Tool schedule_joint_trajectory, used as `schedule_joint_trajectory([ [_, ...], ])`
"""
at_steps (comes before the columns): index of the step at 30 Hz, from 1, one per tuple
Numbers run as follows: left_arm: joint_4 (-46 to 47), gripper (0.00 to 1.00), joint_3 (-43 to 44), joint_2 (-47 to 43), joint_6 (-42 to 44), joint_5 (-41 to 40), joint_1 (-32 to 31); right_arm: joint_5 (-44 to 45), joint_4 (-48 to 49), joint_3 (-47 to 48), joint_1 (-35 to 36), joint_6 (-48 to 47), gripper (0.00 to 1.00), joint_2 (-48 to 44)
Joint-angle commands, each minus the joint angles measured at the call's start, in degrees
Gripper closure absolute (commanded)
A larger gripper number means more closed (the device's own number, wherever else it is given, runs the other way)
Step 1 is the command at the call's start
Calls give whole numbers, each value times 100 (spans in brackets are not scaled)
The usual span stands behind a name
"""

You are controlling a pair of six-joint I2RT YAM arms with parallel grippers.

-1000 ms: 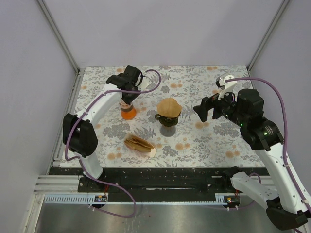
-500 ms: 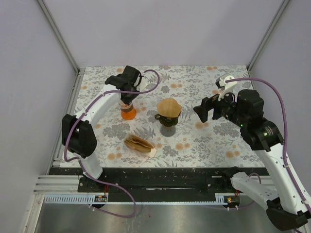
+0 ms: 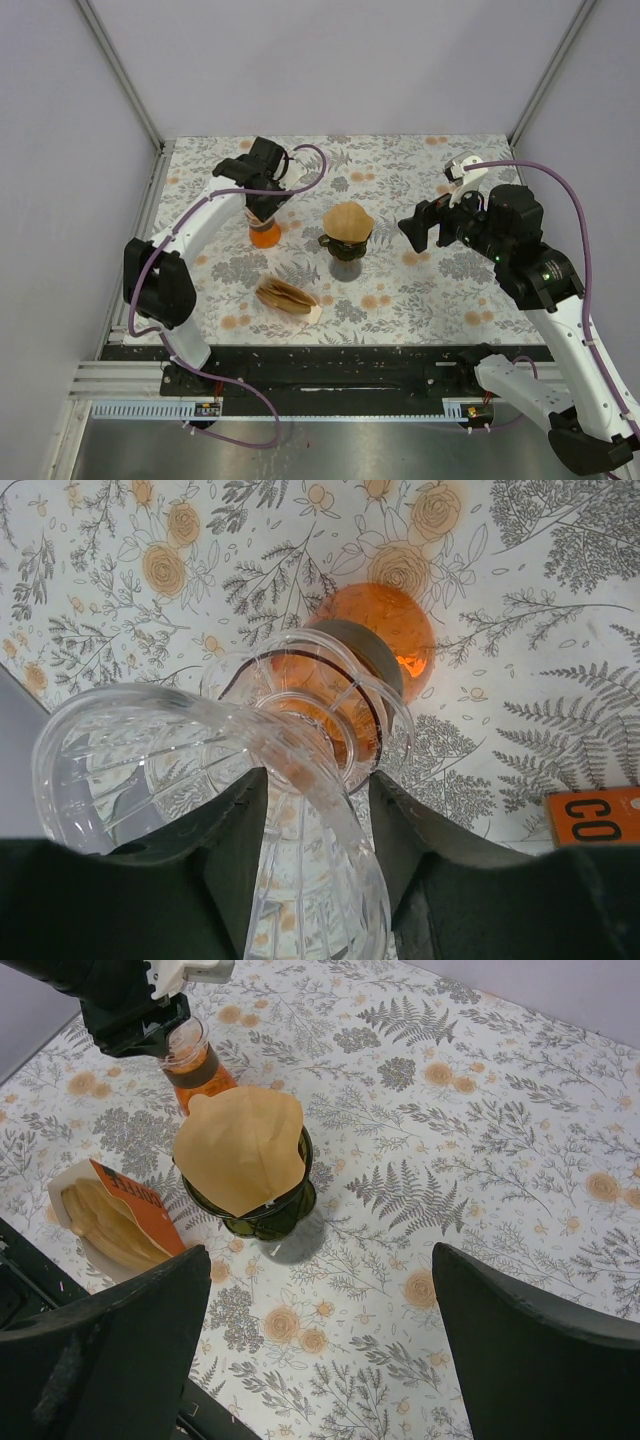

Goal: Place the coffee filter in the dripper

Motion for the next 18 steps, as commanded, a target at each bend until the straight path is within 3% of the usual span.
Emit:
schedule_joint_trajectory([
  [1,-431,49,550,-226,-80,351,26,-46,216,91,-21,46,1,-10],
  [10,-1214,31,1394,-436,-80,940,26,-47,199,91,-21,116,2,17],
  [13,-1434,30,1606,-603,-115,1370,26,-169,85,292,-21,282,8,174],
  [18,-1654,28,1694,-981,-229,2108,157,-1134,268,522,5,477,18,254],
])
